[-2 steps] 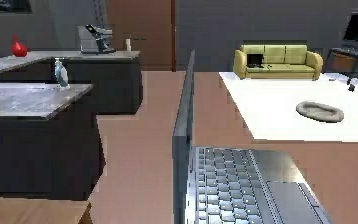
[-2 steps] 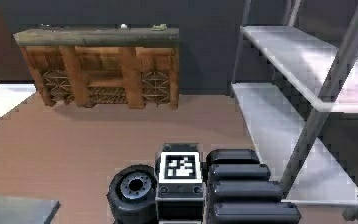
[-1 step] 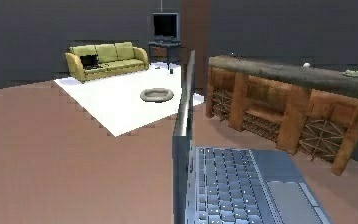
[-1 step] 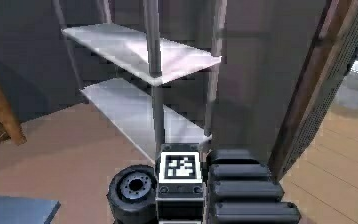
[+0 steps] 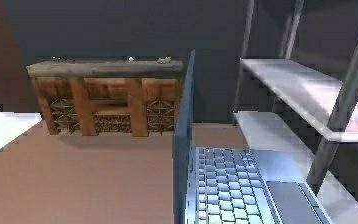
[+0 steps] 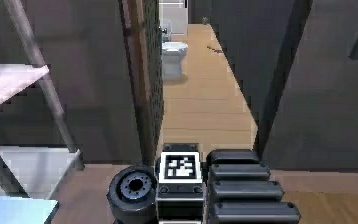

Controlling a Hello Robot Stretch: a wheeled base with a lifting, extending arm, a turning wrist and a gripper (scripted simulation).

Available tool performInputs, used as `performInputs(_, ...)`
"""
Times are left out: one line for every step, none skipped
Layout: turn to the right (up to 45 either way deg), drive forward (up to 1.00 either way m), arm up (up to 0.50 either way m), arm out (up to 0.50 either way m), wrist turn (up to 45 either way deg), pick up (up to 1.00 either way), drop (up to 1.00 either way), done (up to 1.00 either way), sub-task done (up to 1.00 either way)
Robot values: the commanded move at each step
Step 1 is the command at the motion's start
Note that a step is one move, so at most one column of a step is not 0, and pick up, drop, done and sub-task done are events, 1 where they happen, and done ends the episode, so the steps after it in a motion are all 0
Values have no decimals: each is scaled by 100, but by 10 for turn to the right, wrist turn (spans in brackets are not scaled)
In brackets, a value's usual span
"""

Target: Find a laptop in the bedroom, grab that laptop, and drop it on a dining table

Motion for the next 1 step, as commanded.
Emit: performInputs(30,0,0,0,0,0,0,0,0)
